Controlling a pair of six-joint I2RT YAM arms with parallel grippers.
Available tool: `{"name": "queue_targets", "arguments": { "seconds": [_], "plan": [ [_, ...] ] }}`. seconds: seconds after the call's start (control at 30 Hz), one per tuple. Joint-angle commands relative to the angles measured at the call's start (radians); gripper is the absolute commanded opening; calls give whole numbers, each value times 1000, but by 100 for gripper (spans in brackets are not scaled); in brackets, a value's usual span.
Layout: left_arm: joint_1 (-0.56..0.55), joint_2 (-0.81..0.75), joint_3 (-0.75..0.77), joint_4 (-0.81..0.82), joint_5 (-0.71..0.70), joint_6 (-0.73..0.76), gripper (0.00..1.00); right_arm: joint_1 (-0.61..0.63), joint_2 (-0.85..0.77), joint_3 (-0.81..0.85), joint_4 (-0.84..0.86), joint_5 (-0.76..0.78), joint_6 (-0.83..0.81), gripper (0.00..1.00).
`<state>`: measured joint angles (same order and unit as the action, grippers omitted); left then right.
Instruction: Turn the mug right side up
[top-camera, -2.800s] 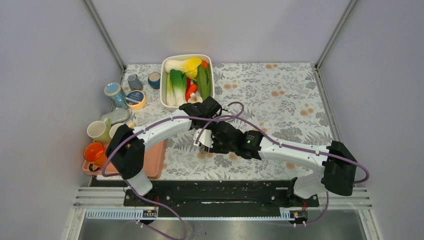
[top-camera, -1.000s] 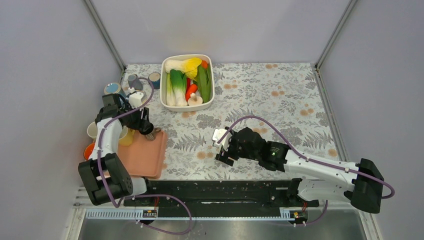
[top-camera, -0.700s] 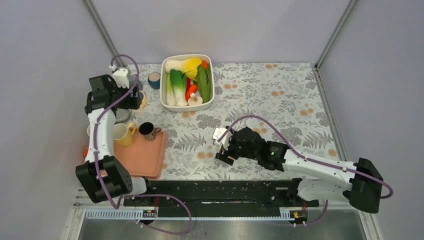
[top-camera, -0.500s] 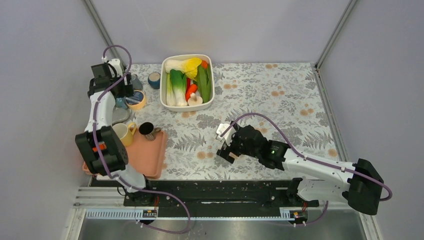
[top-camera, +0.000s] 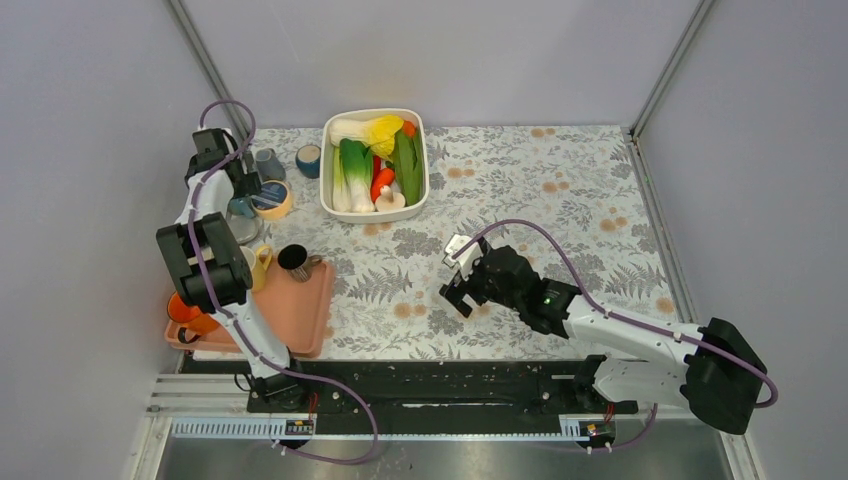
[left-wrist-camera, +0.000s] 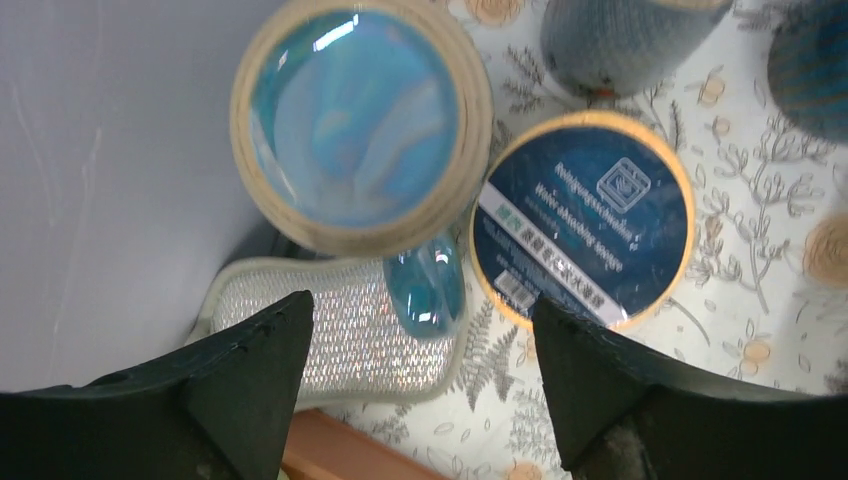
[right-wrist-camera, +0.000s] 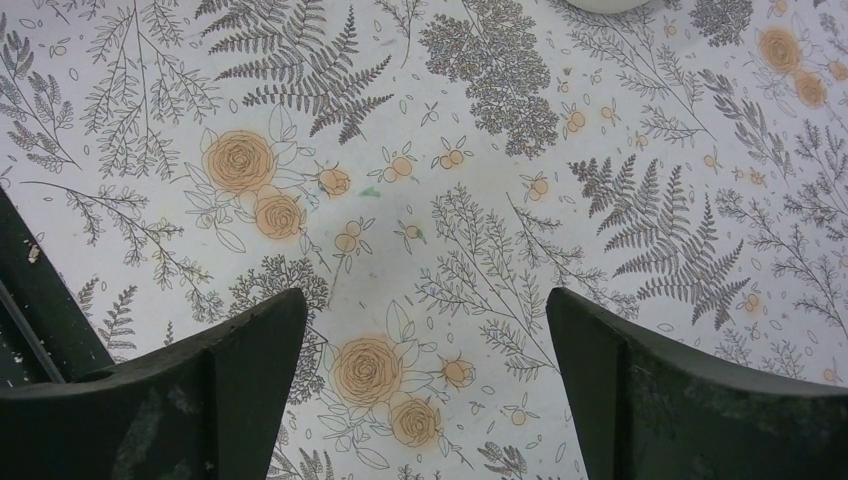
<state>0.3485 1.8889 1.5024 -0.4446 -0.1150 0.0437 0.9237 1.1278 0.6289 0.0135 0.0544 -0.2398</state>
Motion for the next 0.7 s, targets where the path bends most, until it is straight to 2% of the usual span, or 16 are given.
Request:
{"name": "queue_targets", "arguments": {
  "seconds": [0.0,0.13,0.4,0.57,0.67],
  "plan": [
    [7,63,84,71,-27,-27,82,-6,16,53,36,-20,33,100],
    [16,122,121,45,-21,-26,71,-4,15,76,35,-28,52,99],
    [38,136,87,91,13,-7,47,-4,48,123,41,-51,59,99],
    [42,156,104,104,8,12,23,-4,65,143,36,-80,62,99],
    [47,158,109,99,24,18,4,-5,58,140,34,-78,62,100]
  ]
}}
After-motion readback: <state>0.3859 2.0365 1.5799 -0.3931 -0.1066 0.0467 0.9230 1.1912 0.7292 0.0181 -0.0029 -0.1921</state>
